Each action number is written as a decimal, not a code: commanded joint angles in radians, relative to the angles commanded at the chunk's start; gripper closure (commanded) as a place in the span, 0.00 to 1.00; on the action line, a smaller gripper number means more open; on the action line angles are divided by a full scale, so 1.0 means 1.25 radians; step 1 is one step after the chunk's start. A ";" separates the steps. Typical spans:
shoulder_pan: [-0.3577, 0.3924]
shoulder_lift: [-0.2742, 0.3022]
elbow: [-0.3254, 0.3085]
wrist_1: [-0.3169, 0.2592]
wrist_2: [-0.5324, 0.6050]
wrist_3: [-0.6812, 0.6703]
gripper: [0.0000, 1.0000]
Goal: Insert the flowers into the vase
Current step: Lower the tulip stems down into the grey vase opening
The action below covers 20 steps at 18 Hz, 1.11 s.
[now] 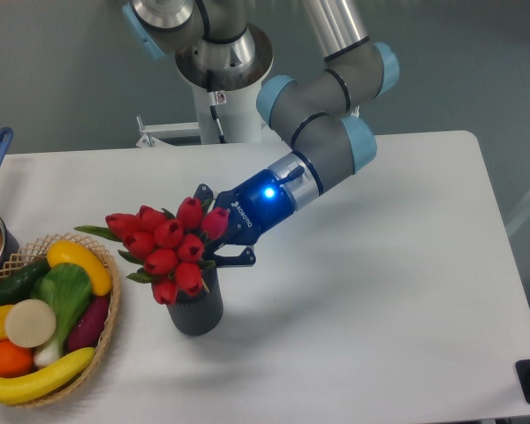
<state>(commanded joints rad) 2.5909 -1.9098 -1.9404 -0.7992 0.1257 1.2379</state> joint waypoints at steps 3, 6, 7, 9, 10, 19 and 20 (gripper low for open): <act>-0.001 -0.006 -0.002 -0.001 0.018 0.009 0.74; -0.009 -0.011 -0.003 -0.001 0.023 0.010 0.74; -0.012 -0.012 -0.004 -0.001 0.023 0.010 0.74; -0.013 -0.020 -0.004 0.000 0.023 0.010 0.73; -0.015 -0.022 -0.004 0.000 0.023 0.016 0.72; -0.015 -0.044 0.000 0.004 0.027 0.060 0.26; -0.015 -0.043 0.000 0.005 0.031 0.060 0.24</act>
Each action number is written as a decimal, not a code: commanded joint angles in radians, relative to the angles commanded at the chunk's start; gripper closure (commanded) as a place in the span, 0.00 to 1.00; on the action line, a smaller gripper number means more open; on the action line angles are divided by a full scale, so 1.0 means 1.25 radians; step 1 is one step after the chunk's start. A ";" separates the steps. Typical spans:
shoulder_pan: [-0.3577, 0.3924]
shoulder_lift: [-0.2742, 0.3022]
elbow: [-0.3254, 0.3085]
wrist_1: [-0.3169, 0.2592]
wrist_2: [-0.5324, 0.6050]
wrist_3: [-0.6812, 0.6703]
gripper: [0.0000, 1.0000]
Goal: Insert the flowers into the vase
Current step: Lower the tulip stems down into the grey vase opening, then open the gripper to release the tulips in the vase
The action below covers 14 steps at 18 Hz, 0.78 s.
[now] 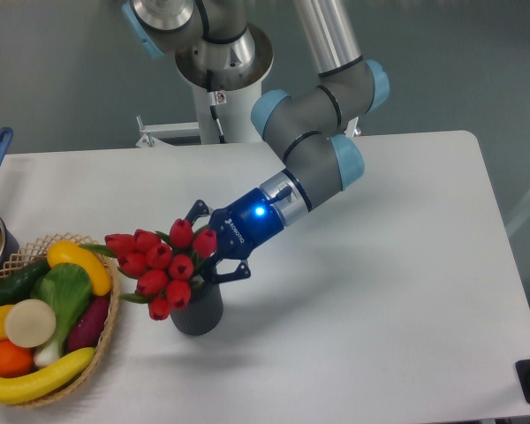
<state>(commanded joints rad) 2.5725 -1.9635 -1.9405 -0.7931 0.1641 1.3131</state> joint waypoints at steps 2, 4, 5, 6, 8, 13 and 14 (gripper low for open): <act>0.000 0.007 -0.004 0.001 0.057 -0.001 0.20; 0.000 0.007 -0.004 0.005 0.070 -0.001 0.16; 0.000 0.009 -0.004 0.007 0.070 -0.001 0.15; 0.000 0.009 -0.002 0.009 0.070 0.000 0.09; 0.001 0.012 0.005 0.010 0.074 0.001 0.00; 0.047 0.083 -0.005 0.006 0.102 -0.001 0.00; 0.054 0.107 -0.002 0.007 0.136 0.000 0.00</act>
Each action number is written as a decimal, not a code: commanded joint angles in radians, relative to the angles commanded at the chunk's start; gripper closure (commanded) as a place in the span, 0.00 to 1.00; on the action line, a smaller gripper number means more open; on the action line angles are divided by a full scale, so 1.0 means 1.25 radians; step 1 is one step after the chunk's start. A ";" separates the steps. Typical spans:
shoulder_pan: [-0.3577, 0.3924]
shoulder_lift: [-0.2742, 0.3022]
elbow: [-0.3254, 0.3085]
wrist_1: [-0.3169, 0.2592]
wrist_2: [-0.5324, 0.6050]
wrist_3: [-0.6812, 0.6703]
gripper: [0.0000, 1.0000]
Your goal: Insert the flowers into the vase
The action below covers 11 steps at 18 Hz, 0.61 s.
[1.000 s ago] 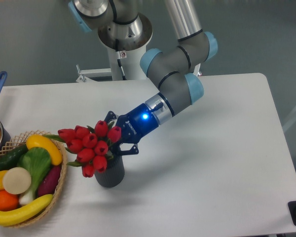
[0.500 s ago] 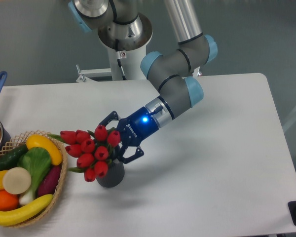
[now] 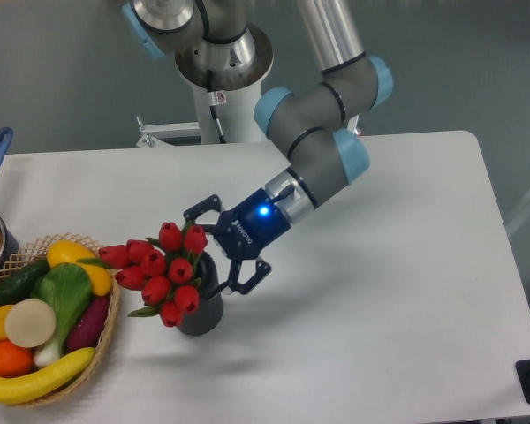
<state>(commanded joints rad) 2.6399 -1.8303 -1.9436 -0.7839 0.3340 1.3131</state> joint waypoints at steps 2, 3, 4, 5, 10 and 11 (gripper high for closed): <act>0.025 0.032 0.004 0.001 0.107 0.017 0.00; 0.034 0.052 -0.002 0.000 0.156 0.035 0.00; 0.050 0.077 -0.006 -0.001 0.200 0.051 0.00; 0.069 0.102 -0.007 -0.001 0.239 0.059 0.00; 0.152 0.201 0.027 -0.001 0.463 0.077 0.00; 0.163 0.210 0.040 -0.005 0.502 0.098 0.00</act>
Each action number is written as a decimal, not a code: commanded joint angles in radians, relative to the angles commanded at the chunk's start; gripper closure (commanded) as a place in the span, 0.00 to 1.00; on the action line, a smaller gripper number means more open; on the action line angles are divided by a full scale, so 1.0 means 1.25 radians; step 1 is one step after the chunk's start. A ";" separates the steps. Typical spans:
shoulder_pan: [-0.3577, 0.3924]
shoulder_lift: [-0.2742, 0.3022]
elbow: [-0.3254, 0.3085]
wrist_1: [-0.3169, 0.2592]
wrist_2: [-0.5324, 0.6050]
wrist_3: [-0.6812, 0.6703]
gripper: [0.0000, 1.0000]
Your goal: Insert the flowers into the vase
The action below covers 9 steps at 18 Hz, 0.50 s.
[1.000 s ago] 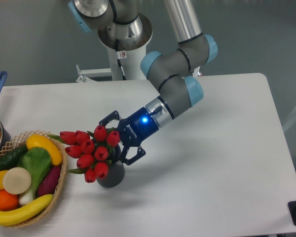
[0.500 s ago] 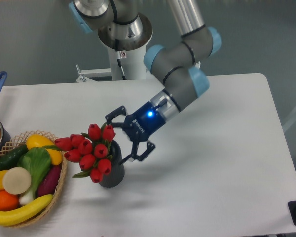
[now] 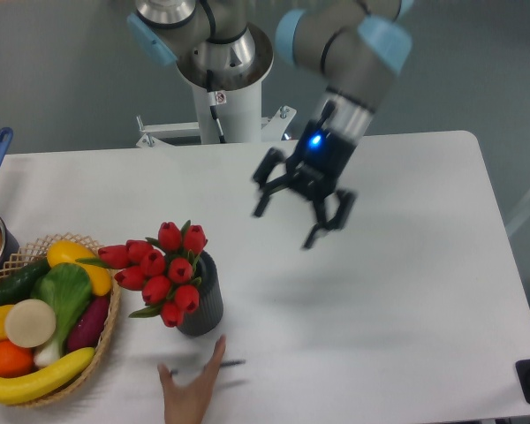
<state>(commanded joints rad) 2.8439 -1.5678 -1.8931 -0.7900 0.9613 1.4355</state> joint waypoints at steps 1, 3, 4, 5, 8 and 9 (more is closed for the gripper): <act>0.007 0.007 0.007 -0.004 0.033 0.018 0.00; 0.015 0.048 0.005 -0.009 0.121 0.048 0.00; 0.023 0.060 0.004 -0.023 0.161 0.078 0.00; 0.031 0.069 0.006 -0.048 0.181 0.121 0.00; 0.075 0.083 0.039 -0.166 0.187 0.246 0.00; 0.088 0.086 0.054 -0.211 0.188 0.291 0.00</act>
<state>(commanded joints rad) 2.9543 -1.4604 -1.8256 -1.0533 1.1965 1.7988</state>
